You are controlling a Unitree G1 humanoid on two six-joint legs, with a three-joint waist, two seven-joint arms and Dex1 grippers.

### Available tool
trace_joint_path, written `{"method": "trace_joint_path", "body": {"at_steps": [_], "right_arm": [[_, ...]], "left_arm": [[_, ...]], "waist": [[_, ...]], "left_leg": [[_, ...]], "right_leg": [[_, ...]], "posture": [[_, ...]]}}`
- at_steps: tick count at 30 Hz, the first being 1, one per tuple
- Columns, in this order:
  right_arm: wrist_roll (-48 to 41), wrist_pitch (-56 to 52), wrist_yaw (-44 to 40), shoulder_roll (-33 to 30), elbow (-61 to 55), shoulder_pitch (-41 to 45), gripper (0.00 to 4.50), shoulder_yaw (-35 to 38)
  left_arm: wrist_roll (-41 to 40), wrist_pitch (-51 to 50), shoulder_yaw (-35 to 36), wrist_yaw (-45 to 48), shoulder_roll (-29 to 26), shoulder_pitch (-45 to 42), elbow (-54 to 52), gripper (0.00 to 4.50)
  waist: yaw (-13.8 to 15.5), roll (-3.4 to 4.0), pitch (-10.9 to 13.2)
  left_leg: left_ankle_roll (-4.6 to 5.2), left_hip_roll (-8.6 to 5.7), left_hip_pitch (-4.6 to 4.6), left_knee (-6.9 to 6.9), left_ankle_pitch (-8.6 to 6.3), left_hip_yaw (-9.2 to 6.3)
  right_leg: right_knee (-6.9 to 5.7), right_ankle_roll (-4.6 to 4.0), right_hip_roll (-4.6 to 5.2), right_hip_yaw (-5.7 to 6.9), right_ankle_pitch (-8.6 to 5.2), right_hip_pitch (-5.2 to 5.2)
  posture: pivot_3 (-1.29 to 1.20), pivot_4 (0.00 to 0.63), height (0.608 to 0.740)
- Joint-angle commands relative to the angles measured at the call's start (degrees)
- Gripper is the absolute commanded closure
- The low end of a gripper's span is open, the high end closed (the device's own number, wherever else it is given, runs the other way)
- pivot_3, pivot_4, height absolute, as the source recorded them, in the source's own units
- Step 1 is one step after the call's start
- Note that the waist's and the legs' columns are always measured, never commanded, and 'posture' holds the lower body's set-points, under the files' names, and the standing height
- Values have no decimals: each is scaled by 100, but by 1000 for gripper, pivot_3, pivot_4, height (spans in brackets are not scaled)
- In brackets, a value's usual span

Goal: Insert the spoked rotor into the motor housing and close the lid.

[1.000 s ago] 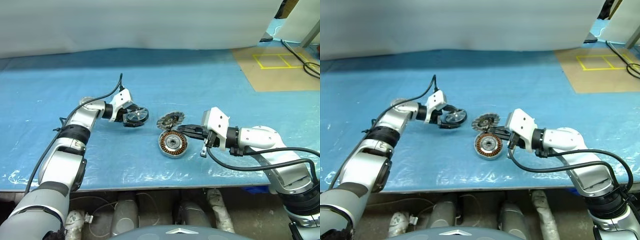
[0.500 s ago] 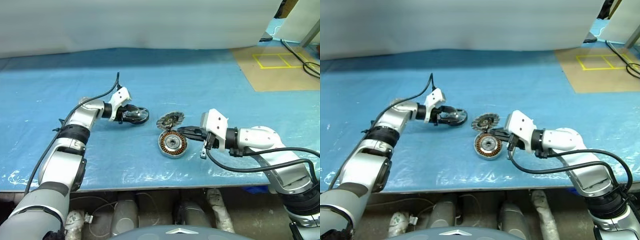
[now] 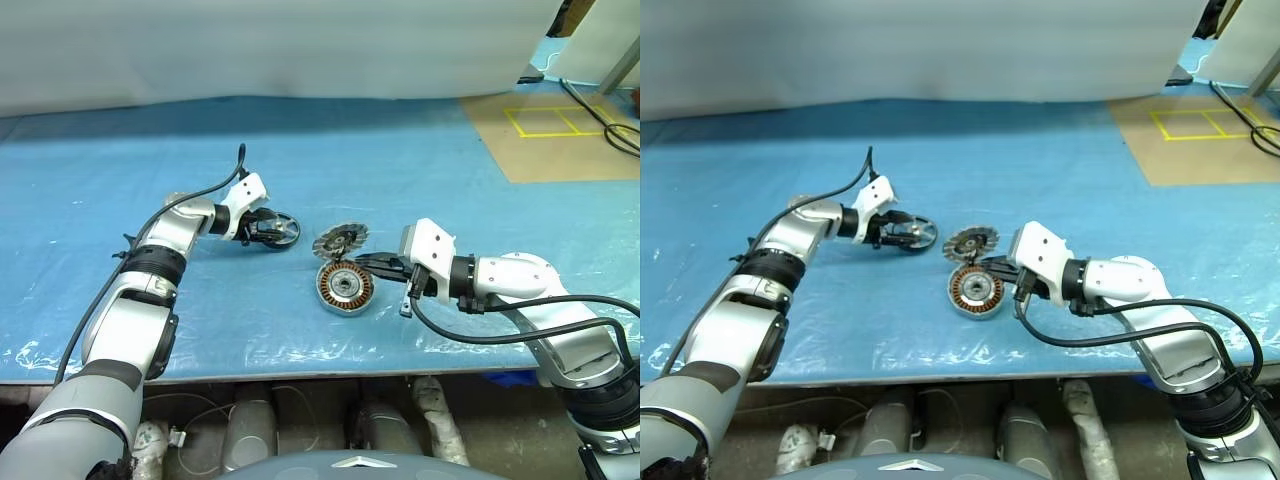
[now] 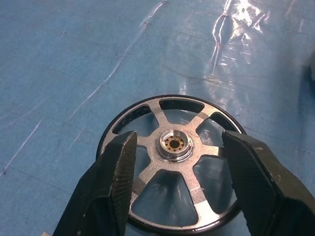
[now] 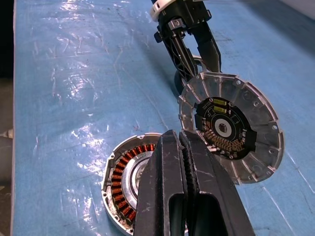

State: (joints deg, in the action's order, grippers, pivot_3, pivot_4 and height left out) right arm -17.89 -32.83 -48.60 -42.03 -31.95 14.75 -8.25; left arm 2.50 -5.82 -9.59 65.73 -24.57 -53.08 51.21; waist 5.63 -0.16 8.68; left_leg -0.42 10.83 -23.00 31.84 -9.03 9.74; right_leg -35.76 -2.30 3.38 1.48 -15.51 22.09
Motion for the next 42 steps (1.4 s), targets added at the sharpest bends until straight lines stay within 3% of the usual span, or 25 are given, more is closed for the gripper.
{"method": "trace_joint_path", "body": {"at_steps": [1, 12, 22, 28, 39, 42], "right_arm": [[38, 104, 26, 2, -92, 27, 4500, 13], [134, 149, 22, 33, -37, 79, 4500, -32], [221, 143, 31, 44, -56, 141, 4500, -70], [199, 22, 82, 35, -151, 189, 4500, -82], [142, 23, 50, 37, -40, 232, 4500, -14], [-90, -69, 35, 59, -9, 253, 4500, 244]], "left_arm": [[362, -159, -280, -139, -122, -14, 99, 1633], [734, -75, -737, -74, -412, 160, -55, 1633], [659, -67, -642, -300, -286, 134, -21, 1633], [644, 116, -540, -516, -218, 106, 24, 3065], [309, 434, -332, -6, -206, 386, -353, 3160], [-428, 656, 49, 615, -167, 722, -986, 3160]], "waist": [[3, 0, 0], [-11, 4, 2], [6, 8, 2], [17, 15, 1], [45, 18, 2], [49, 19, 3]], "left_leg": [[0, 0, 0, 0, 0, 0], [4, -1, 122, -37, -4, 8], [1, -3, 122, -65, -2, 16], [1, -5, 122, -65, -2, 16], [-1, -8, 105, -88, -2, 16], [-1, -8, 96, -90, -2, 15]], "right_leg": [[0, 0, 0, 0, 0, 0], [33, -29, 3, -12, -21, -106], [54, -32, 3, -15, -22, -103], [63, -32, 5, -15, -22, -108], [91, -29, 4, -8, -20, -100], [92, -28, 5, -5, -20, -93]], "posture": [[0, 150, 740], [0, 150, 740], [0, 150, 740], [0, 150, 740], [0, 150, 740], [0, 150, 740]]}}
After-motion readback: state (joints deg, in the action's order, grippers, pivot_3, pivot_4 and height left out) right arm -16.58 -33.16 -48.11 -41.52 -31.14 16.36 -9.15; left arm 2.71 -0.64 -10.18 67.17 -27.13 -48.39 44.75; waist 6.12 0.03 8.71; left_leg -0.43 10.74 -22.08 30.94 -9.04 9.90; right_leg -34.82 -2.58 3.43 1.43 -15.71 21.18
